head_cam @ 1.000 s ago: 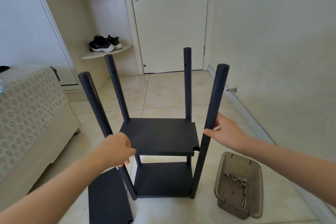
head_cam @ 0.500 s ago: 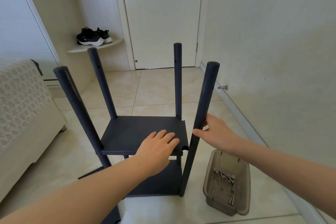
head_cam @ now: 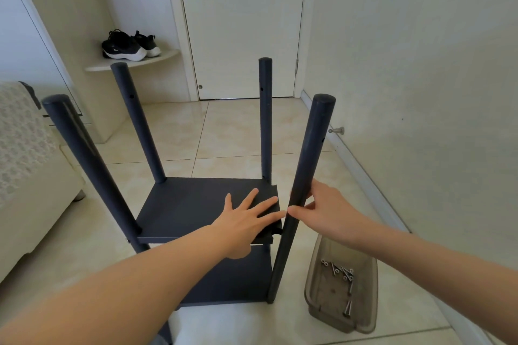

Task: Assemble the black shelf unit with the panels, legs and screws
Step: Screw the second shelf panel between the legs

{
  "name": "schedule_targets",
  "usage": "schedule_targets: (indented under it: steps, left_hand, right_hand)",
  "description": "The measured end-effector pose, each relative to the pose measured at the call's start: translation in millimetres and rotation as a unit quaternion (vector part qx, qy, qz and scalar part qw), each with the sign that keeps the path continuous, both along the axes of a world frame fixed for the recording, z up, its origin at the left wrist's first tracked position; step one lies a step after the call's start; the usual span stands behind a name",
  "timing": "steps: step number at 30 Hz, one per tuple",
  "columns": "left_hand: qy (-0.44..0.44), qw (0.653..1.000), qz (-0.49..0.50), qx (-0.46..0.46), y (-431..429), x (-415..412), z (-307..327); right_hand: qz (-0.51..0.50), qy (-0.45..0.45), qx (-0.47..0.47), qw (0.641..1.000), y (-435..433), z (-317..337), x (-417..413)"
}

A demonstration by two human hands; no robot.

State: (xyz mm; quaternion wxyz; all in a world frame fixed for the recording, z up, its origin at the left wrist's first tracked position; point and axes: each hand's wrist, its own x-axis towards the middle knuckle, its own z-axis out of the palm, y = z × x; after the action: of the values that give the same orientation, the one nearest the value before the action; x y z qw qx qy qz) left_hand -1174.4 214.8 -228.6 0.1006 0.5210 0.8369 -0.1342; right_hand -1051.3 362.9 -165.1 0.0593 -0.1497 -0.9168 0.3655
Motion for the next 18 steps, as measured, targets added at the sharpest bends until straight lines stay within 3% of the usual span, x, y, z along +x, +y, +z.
schedule_targets:
  steps: [18]
  left_hand:
    - [-0.043, 0.99, 0.11, 0.075, 0, -7, 2]
  right_hand:
    - [0.018, -0.005, 0.008, 1.0, -3, 0, 2]
